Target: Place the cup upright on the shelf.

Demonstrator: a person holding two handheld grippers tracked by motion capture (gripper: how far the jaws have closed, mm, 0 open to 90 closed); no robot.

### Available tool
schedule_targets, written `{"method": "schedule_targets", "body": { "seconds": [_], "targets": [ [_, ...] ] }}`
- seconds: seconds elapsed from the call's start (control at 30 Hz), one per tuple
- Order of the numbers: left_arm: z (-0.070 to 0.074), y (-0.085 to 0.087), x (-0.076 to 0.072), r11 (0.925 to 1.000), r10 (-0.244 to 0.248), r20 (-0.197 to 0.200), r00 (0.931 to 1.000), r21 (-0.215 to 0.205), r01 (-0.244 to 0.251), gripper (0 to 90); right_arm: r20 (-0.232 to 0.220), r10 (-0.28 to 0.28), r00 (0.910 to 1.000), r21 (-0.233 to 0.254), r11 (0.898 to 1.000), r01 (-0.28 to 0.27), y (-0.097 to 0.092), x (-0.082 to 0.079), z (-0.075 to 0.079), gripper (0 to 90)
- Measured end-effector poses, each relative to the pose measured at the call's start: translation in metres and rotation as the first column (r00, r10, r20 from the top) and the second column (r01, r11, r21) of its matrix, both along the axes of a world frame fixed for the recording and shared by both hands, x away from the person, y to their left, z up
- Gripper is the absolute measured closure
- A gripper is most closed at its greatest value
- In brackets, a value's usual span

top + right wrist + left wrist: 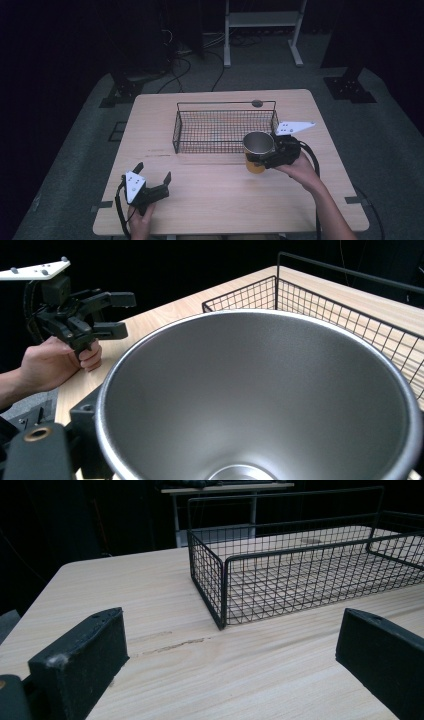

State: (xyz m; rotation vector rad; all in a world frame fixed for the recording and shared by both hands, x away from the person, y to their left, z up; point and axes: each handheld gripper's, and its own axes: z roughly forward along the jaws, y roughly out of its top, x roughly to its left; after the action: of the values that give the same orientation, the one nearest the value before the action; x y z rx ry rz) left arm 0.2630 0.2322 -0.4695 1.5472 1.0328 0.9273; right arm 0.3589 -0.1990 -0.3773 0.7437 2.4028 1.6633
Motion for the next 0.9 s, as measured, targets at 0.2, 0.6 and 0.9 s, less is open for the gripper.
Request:
{"method": "schedule_targets", "body": {
  "seconds": [0.2,0.6,0.9],
  "targets": [
    [0.000,0.000,0.000,1.0000,0.000,0.000,1.0000,-0.002,0.000,0.0,-0.005,-0.004,1.0000,0.003,1.000,0.004,0.002,0.010,0.007,11.3],
    [0.000,0.000,0.000,1.0000,-0.001,0.000,1.0000,-0.006,0.001,0.0,-0.002,-0.005,1.0000,0.012,1.000,0.005,0.010,0.030,0.024,11.3],
    [0.000,0.000,0.000,1.0000,-0.001,-0.001,1.0000,-0.007,0.001,0.0,-0.011,-0.009,0.9999,-0.003,1.000,0.009,0.018,0.050,0.034,11.3]
  ]
}}
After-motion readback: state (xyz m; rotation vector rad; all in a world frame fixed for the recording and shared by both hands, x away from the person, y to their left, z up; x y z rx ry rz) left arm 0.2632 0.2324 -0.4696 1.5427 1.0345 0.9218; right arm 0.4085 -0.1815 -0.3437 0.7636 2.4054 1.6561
